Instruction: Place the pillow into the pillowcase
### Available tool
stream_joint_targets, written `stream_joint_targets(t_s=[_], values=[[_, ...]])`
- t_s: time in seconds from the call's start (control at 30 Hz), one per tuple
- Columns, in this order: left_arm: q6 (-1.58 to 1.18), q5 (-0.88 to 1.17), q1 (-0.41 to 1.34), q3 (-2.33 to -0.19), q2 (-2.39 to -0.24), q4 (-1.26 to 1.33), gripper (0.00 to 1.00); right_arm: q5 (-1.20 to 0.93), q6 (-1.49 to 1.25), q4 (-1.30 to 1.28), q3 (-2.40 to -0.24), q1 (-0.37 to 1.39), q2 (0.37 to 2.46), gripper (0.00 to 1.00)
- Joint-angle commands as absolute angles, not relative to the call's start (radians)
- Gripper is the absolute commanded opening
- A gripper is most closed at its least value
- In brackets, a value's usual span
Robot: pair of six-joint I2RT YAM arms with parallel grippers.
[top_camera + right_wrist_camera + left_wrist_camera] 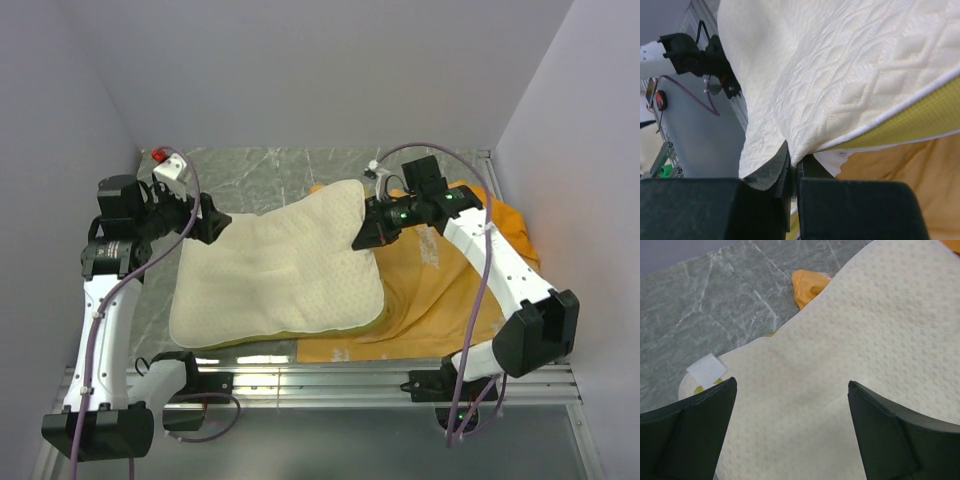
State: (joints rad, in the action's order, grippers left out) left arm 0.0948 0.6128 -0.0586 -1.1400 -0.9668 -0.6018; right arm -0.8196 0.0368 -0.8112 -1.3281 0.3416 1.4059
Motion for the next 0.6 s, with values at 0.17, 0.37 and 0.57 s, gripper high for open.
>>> stream_joint_targets(t_s=[0.17, 0.37, 0.57], values=[[0.322, 0.926, -0.055, -1.056, -0.894, -0.601, 0.99, -0.745, 0.012, -0.715, -1.309, 0.380, 1.574, 0.00], [0.497, 0.840, 0.121, -0.969, -0.968, -0.580, 0.99, -0.713, 0.020, -0.703, -1.295, 0.385, 1.652, 0.00], [0.575, 0.661, 0.413, -0.971, -1.161, -0.464, 0.99, -0.669, 0.025, -0.699, -1.269, 0.385, 1.678, 0.00]])
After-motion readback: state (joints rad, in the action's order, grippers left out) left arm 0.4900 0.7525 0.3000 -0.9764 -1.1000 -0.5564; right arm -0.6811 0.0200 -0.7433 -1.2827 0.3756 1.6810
